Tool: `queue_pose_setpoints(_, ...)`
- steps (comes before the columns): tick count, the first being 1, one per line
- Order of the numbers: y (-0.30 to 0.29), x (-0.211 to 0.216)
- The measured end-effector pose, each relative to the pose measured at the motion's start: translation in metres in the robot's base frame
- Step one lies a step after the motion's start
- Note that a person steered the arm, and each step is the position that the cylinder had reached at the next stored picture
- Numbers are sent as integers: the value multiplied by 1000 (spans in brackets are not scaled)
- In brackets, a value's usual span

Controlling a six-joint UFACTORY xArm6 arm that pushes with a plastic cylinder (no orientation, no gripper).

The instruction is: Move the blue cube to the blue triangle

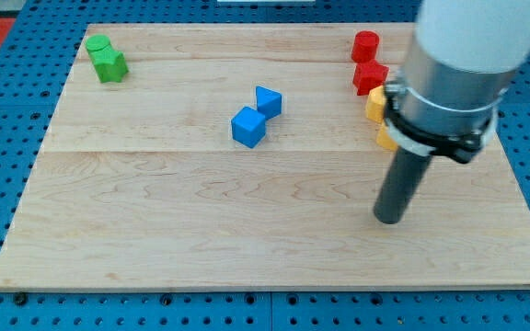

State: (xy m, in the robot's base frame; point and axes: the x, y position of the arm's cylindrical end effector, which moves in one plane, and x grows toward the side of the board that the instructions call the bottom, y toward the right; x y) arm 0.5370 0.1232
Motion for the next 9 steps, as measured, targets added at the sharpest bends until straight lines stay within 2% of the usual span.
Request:
queue_pose_setpoints(1,-24,-20)
queue_pose_setpoints(3,-120,-77)
queue_pose_setpoints(4,-160,-82)
queue_pose_setpoints(7,-146,-114)
queue_pose_setpoints(8,-110,-109)
queue_pose_setpoints(9,-109,-120)
